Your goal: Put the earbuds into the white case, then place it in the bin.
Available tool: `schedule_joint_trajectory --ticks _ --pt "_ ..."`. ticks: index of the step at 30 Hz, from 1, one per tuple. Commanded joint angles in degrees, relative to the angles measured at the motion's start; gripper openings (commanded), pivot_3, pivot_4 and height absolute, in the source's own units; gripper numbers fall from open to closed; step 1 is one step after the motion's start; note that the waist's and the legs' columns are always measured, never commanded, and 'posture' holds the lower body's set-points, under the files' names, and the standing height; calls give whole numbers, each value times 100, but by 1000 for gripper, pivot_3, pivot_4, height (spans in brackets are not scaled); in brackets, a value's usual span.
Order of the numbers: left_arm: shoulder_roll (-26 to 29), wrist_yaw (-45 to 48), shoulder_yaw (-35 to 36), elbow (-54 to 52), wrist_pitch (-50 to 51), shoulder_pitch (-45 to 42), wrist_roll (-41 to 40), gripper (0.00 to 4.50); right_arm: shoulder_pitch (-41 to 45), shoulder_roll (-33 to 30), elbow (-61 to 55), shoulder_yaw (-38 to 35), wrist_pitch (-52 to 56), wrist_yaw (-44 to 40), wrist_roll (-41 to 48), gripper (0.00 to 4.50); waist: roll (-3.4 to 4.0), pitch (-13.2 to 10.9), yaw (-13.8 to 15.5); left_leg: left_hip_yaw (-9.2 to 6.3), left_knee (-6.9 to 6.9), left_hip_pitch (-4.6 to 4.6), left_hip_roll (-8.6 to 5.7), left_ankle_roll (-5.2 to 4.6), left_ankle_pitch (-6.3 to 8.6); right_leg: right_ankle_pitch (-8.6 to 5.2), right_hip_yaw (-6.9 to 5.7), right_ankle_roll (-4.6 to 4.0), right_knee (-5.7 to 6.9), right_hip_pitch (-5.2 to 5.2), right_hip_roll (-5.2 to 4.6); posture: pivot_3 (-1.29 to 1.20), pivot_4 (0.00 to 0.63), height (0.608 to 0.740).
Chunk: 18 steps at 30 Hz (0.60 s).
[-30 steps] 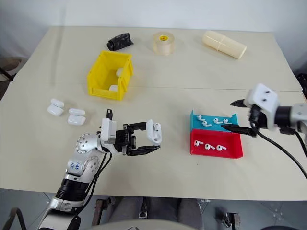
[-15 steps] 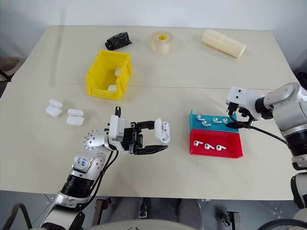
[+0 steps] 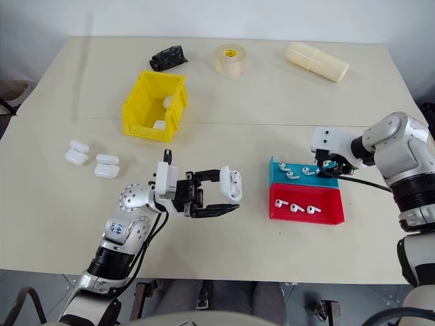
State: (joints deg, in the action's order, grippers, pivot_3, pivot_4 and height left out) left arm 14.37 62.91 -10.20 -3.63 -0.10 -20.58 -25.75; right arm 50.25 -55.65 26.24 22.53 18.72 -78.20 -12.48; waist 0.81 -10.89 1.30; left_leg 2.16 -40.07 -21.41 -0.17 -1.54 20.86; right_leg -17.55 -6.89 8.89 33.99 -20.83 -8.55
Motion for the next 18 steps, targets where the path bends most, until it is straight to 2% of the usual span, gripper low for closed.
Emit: schedule_joint_trajectory --ticks 1,14,15,17,18 --pt "-1 -7 -4 -202 -60 41 -49 2742 57 -85 49 28 -77 -232 -158 2195 0 0 0 0 0 0 0 0 0 0 0 0 0 0 0 0 150 740" --pt "-29 -2 -11 -198 -112 92 -45 2742 171 28 372 97 -524 -466 -487 2195 0 0 2 -2 -2 0 0 0 0 0 0 0 -1 3 -1 0 150 740" --pt "-27 -4 -9 -202 -114 98 -45 2742 164 47 371 95 -524 -478 -483 1839 0 0 2 -2 -2 1 0 0 0 0 0 0 -1 4 -1 0 150 740" --pt "-23 -7 -9 -207 -114 110 -44 2742 141 95 369 79 -518 -459 -485 1417 0 0 0 -3 -2 1 0 0 0 0 -1 0 0 4 0 0 150 740" --pt "-19 -5 -9 -211 -115 117 -45 2742 130 114 364 67 -512 -448 -491 1417 -2 0 -9 -3 -1 2 0 0 0 0 -2 0 -1 5 0 0 150 740"
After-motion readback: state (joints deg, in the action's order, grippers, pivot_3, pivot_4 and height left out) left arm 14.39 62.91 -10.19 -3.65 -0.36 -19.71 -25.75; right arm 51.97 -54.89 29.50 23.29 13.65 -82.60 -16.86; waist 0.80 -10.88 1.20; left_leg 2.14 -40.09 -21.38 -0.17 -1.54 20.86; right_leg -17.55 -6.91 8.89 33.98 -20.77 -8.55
